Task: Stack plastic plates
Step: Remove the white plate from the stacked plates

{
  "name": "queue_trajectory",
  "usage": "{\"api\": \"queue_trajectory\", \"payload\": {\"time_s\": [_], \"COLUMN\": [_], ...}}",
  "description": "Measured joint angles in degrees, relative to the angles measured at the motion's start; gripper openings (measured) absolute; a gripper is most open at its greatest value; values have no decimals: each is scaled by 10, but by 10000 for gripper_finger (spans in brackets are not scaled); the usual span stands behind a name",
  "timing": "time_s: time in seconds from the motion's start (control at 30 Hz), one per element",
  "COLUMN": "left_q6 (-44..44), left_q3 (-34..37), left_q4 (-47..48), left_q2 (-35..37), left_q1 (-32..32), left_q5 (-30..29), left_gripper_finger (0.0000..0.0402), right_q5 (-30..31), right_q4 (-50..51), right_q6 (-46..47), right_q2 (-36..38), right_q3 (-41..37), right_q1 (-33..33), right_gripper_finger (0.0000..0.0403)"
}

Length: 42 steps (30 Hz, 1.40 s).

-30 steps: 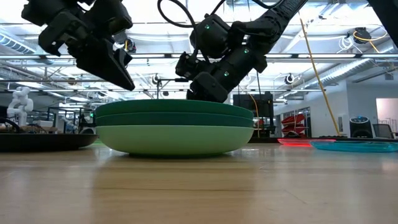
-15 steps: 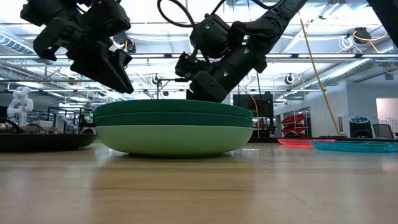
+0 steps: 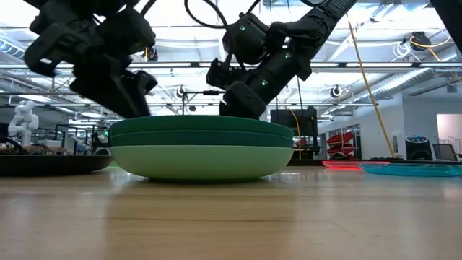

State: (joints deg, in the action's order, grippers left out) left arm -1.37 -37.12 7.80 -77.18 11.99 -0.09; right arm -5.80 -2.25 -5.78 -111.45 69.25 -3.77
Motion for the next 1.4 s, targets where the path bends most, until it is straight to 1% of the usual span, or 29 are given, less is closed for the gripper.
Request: {"api": "queue_trajectory", "payload": {"time_s": [0.33, 0.5, 0.57, 0.7, 0.8, 0.87, 0.97, 1.03, 1.13, 1.2, 1.4], "left_q6": [4, -2, -7, -7, -9, -5, 0, 0, -11, -19, -42], "left_q3": [0, 0, 0, 0, 0, 0, 0, 0, 0, 0, -25], "left_q4": [-24, -20, -19, -9, 3, 9, 6, -4, -26, -42, -45], "left_q2": [-12, -13, -13, -13, -13, -13, -13, -13, -13, -12, -11], "left_q1": [0, 0, 0, 0, 3, 6, 12, 17, 25, 28, 33], "left_q5": [3, 2, 2, 1, -16, -26, -30, -31, -49, -61, -66], "left_gripper_finger": [154, 149, 132, 78, 28, 9, 6, 4, 3, 3, 3], "right_q5": [-2, -1, 1, 5, 27, 32, 55, 80, 116, 119, 122], "right_q4": [35, 76, 100, 135, 139, 137, 134, 132, 133, 134, 135], "right_q6": [2, -2, -9, -9, -2, 15, 45, 57, 78, 96, 164], "right_q2": [35, 64, 78, 113, 145, 169, 205, 225, 246, 251, 251], "right_q3": [0, 1, 1, -1, -23, -42, -73, -91, -110, -116, -119], "right_q1": [1, 4, 10, 33, 57, 73, 101, 121, 143, 154, 194], "right_gripper_finger": [0, 0, 0, 0, 0, 0, 0, 0, 0, 0, 0]}}
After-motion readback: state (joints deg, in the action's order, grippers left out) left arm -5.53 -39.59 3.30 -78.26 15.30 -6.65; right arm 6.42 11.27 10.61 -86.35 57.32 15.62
